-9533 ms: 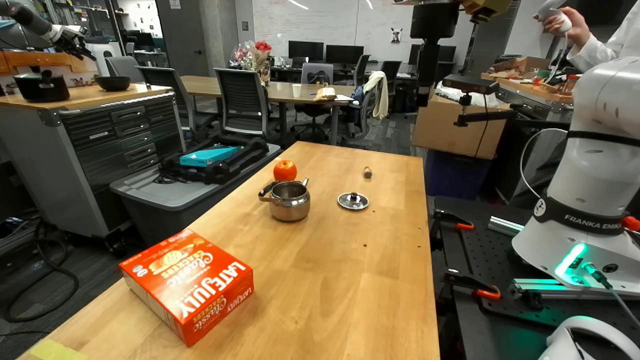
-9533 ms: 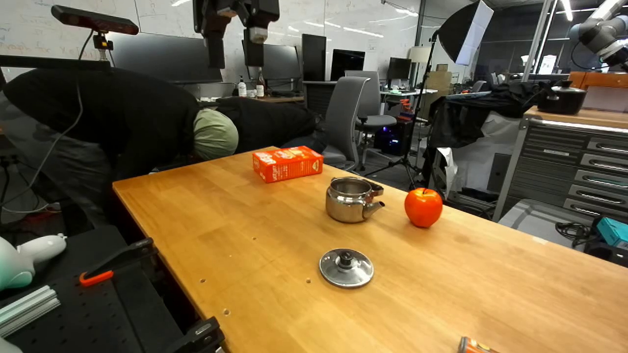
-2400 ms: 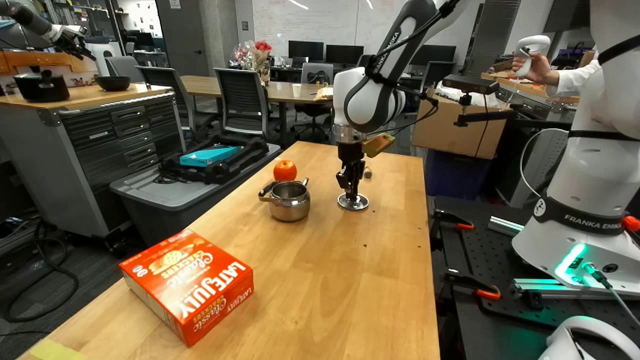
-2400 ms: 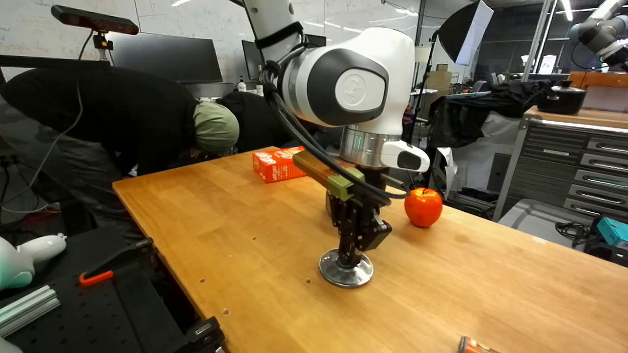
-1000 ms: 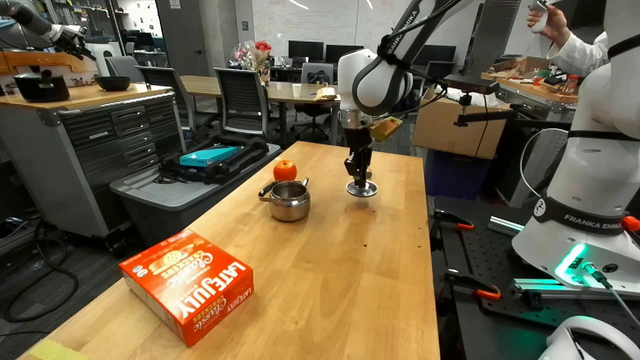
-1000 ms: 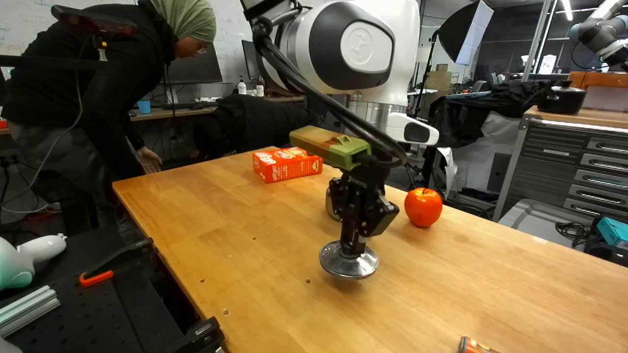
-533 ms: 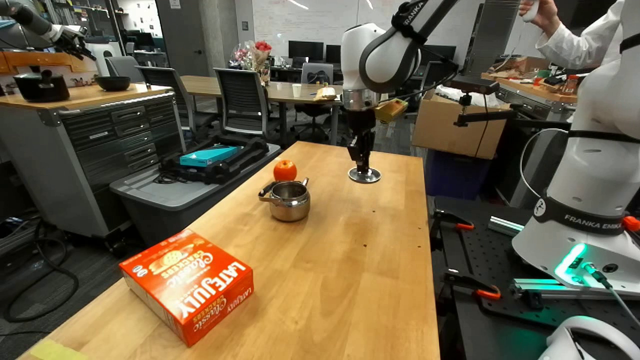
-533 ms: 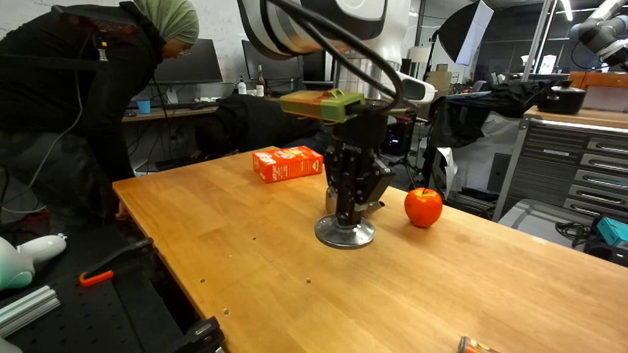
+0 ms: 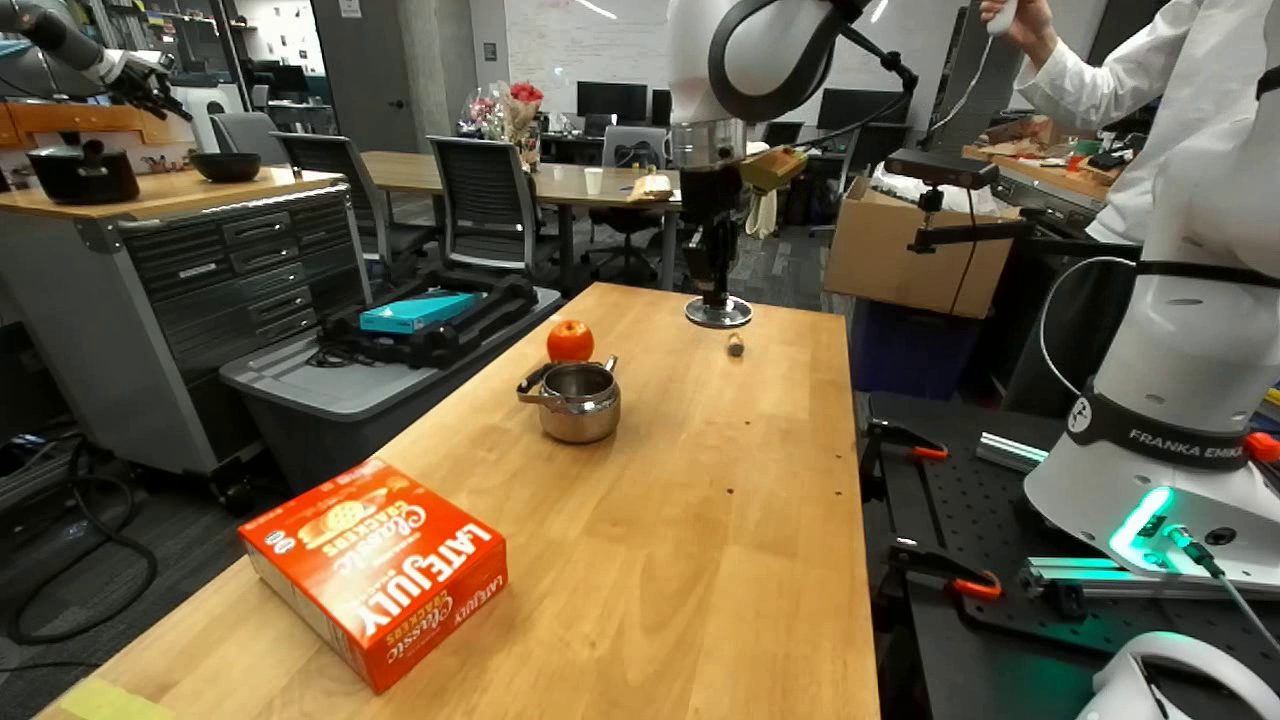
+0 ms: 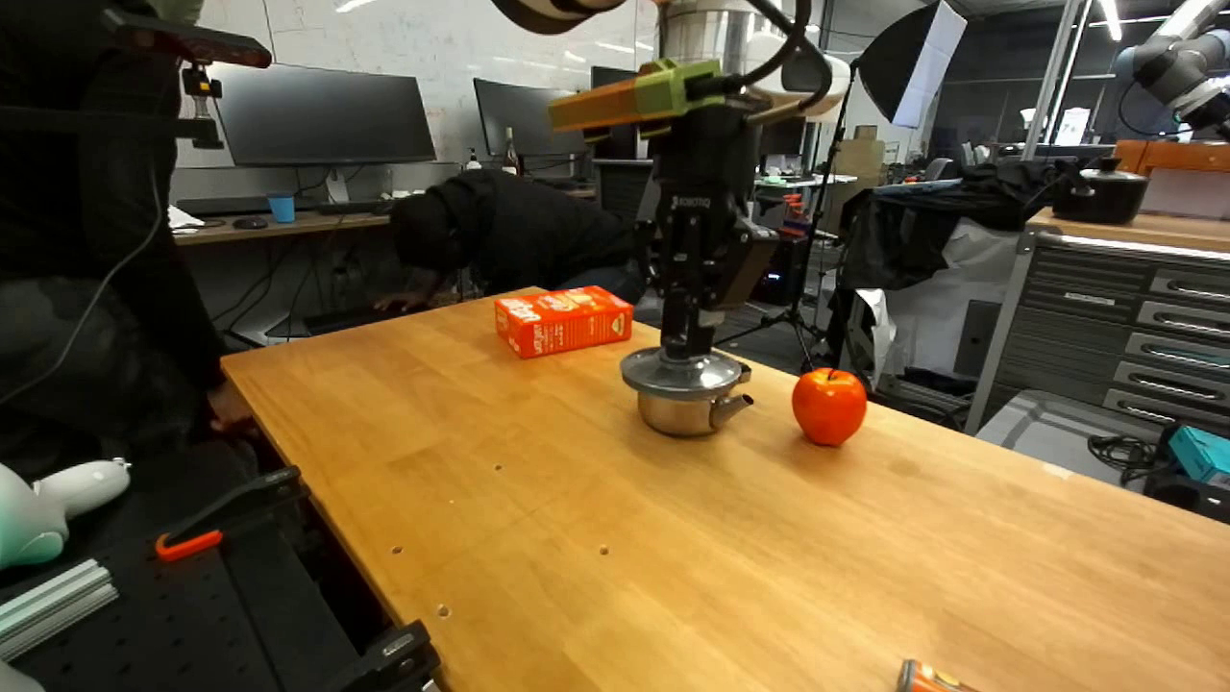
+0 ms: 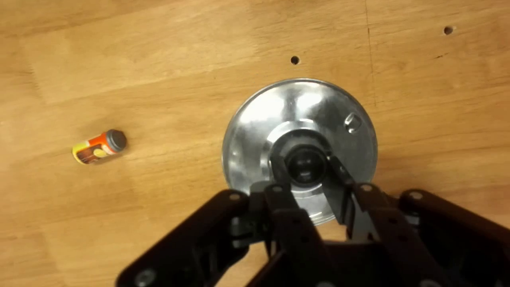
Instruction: Pick up the lid and put it on the kettle
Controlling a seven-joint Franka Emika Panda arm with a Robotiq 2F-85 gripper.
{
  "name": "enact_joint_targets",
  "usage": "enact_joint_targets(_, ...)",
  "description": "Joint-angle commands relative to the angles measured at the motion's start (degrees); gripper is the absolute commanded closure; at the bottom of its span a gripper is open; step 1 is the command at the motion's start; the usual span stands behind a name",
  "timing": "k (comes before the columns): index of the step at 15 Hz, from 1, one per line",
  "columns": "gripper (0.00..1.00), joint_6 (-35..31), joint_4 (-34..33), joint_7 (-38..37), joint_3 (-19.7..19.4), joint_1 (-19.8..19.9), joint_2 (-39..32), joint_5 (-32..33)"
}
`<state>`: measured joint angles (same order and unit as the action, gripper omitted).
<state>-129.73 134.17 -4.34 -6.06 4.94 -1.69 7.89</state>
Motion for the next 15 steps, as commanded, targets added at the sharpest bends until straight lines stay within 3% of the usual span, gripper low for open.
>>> enact_joint_targets(1, 0.93, 4.4, -5.2, -1.5, 1.4, -1.0, -0.3, 1.0)
enact_joint_targets(15, 0.93, 0.6, -15.7, 0.2, 5.0, -4.3, -10.1, -1.5)
